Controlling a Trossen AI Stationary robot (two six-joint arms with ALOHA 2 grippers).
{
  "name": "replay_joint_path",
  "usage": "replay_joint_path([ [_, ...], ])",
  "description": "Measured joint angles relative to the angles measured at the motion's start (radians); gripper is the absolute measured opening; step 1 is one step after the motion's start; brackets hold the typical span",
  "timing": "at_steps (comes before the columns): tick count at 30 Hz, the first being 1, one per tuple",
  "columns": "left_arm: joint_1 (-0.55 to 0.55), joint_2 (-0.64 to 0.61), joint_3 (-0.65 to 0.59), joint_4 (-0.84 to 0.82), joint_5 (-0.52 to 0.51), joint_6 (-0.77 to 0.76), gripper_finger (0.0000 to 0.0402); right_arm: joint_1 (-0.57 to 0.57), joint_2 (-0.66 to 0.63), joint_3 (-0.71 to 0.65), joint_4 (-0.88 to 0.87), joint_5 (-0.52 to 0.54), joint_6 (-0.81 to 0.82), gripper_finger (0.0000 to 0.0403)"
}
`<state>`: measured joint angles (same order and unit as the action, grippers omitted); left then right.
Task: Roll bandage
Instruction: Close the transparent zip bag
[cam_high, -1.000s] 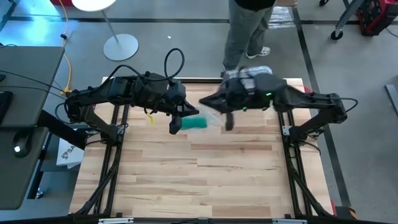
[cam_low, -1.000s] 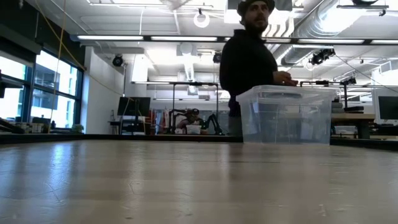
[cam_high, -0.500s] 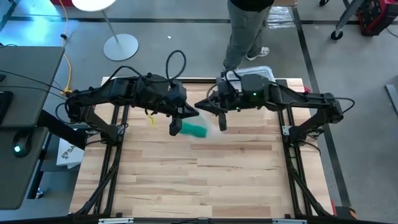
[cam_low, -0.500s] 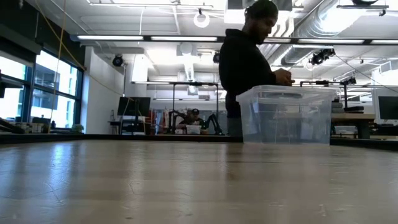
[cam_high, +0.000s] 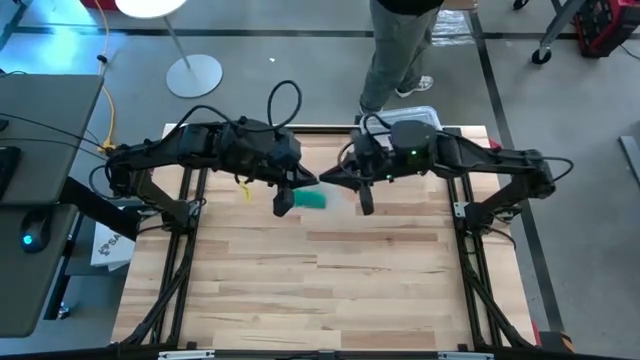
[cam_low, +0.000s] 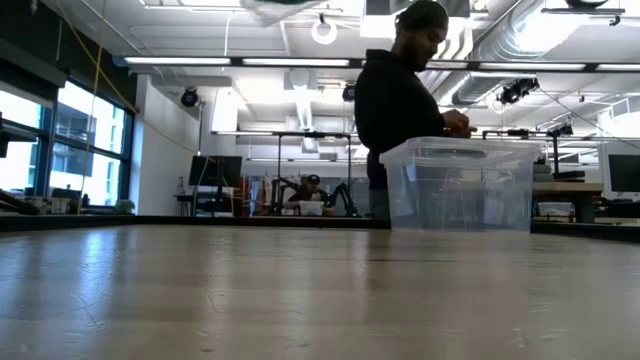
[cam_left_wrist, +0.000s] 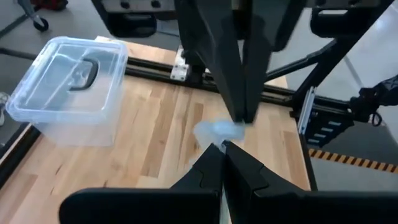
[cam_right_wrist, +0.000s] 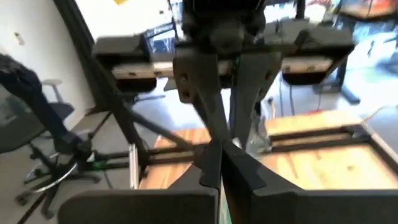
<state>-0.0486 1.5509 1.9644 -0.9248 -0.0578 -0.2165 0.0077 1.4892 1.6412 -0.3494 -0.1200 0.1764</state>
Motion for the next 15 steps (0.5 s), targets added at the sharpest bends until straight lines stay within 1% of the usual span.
replay_joint_path([
  [4,0.000,-0.007,0.004,0.003,0.000,0.001,0.0000,0.015,-0.031,0.000,0.026,0.063,-0.035,0.0000],
  [6,0.000,-0.006,0.004,-0.001,0.001,0.001,0.0000,0.012,-0.058,0.000,0.024,0.081,-0.019,0.0001],
  [8,0.000,-0.005,0.003,-0.003,0.001,0.009,0.0000,0.010,-0.082,0.002,-0.004,0.087,-0.026,0.0010],
  [11,0.001,-0.007,0.003,-0.003,0.001,0.025,0.0000,0.009,-0.088,0.002,-0.095,0.091,-0.029,0.0048],
  [13,0.002,-0.007,0.003,-0.003,0.002,0.028,0.0000,0.010,-0.084,0.000,-0.171,0.083,-0.005,0.0085],
  [15,0.002,-0.007,0.003,-0.003,0.003,0.035,0.0000,0.010,-0.071,0.000,-0.203,0.063,0.002,0.0120],
])
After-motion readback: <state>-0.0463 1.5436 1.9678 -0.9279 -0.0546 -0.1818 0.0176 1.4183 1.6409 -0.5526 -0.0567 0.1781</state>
